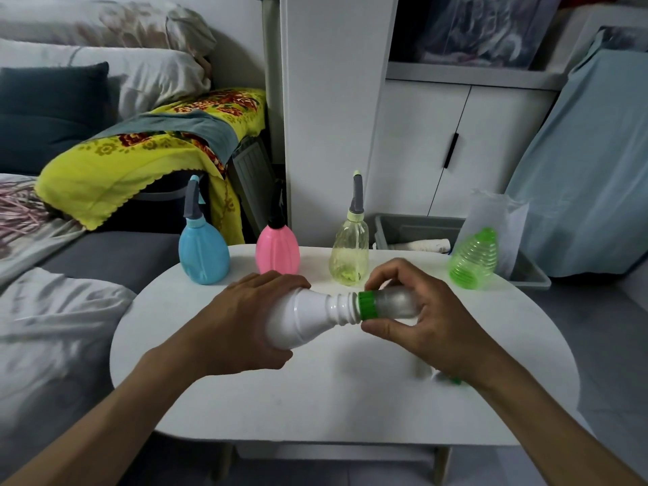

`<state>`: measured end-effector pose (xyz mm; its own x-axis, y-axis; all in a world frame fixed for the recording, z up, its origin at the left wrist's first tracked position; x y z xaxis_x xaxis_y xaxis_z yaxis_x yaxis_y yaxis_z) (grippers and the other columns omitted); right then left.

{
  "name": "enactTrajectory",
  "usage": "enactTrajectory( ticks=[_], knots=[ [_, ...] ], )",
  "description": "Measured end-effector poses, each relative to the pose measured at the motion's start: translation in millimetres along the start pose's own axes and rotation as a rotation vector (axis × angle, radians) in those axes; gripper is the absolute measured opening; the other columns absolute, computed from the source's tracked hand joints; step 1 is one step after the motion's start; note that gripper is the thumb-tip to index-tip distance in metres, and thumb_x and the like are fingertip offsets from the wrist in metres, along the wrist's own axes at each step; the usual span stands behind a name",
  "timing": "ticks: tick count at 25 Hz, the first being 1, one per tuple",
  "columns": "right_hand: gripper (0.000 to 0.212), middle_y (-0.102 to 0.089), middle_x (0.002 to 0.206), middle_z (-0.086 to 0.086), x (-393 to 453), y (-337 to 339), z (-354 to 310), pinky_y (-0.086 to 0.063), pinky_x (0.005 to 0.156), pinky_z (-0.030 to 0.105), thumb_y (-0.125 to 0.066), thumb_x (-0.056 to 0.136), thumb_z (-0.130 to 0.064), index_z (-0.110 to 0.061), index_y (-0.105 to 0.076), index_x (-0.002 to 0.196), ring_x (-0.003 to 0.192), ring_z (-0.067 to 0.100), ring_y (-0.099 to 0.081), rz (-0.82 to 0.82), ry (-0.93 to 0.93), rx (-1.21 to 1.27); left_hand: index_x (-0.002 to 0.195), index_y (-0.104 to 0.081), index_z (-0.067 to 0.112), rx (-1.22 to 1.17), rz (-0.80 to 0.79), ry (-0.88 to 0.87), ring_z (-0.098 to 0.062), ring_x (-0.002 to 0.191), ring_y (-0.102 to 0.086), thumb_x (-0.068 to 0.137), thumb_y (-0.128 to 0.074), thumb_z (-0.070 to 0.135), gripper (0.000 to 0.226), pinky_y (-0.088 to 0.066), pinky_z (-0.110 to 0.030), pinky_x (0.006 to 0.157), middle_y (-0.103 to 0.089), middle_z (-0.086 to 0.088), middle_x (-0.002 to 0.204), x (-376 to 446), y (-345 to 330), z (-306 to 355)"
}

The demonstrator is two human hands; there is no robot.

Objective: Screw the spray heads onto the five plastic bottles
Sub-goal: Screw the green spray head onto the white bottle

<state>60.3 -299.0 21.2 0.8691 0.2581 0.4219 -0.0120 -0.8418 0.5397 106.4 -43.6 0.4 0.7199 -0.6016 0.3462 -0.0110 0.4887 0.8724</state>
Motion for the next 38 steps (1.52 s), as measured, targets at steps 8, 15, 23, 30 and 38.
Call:
enactTrajectory(
  ticks=[8, 15, 23, 30, 38],
  knots=[
    [0.056, -0.061, 0.101, -0.007, -0.6, -5.9, 8.4, -0.058, 0.075, 0.035, -0.082, 0.070, -0.039, -0.037, -0.050, 0.117, 0.085, 0.015, -0.065, 0.031, -0.107, 0.124, 0.126, -0.053, 0.032, 0.073, 0.044, 0.007, -0.017, 0.092, -0.057, 0.051, -0.086, 0.032, 0.082, -0.052, -0.035, 0.076, -0.061, 0.012, 0.111, 1.5, 1.4, 6.3],
    [0.056, -0.065, 0.095, -0.008, -1.1, -5.3, 10.8, -0.057, 0.069, 0.035, -0.081, 0.069, -0.042, -0.035, -0.052, 0.116, 0.082, 0.012, -0.065, 0.040, -0.163, 0.153, 0.127, -0.055, 0.028, 0.125, 0.067, -0.013, -0.020, 0.092, -0.058, 0.052, -0.087, 0.030, 0.081, -0.051, -0.036, 0.076, -0.063, 0.008, 0.112, 2.3, 2.0, 11.6],
    [0.047, -0.066, 0.084, -0.004, -1.9, -3.8, 11.2, -0.057, 0.067, 0.045, -0.076, 0.072, -0.048, -0.035, -0.054, 0.112, 0.075, 0.022, -0.065, 0.075, -0.207, 0.101, 0.128, -0.053, 0.029, 0.146, 0.052, -0.009, -0.019, 0.093, -0.057, 0.053, -0.087, 0.034, 0.083, -0.051, -0.037, 0.077, -0.063, 0.008, 0.115, 3.2, 0.9, 12.8],
    [0.043, -0.063, 0.087, -0.010, -1.3, -5.4, 11.6, -0.053, 0.065, 0.031, -0.074, 0.070, -0.050, -0.032, -0.057, 0.105, 0.076, 0.012, -0.062, 0.100, -0.220, 0.125, 0.128, -0.053, 0.029, 0.158, 0.059, -0.021, -0.019, 0.091, -0.057, 0.052, -0.086, 0.033, 0.082, -0.050, -0.035, 0.076, -0.062, 0.008, 0.113, 3.2, -0.4, 12.5],
    [0.050, -0.064, 0.096, -0.012, -2.7, -4.4, 14.4, -0.053, 0.068, 0.026, -0.079, 0.068, -0.042, -0.037, -0.054, 0.111, 0.084, 0.006, -0.063, 0.061, -0.236, 0.128, 0.128, -0.053, 0.029, 0.144, 0.056, -0.007, -0.019, 0.093, -0.057, 0.052, -0.087, 0.034, 0.083, -0.050, -0.035, 0.077, -0.062, 0.008, 0.115, 2.9, -1.9, 10.3]
  ],
)
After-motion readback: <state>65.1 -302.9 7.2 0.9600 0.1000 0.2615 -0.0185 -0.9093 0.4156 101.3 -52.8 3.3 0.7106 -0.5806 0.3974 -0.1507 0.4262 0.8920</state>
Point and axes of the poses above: each hand's wrist, its own x-axis towards the middle knuckle, its own y-axis out of the back of the hand, z = x × y, the point moved 2 cm from there along x, towards the middle knuckle
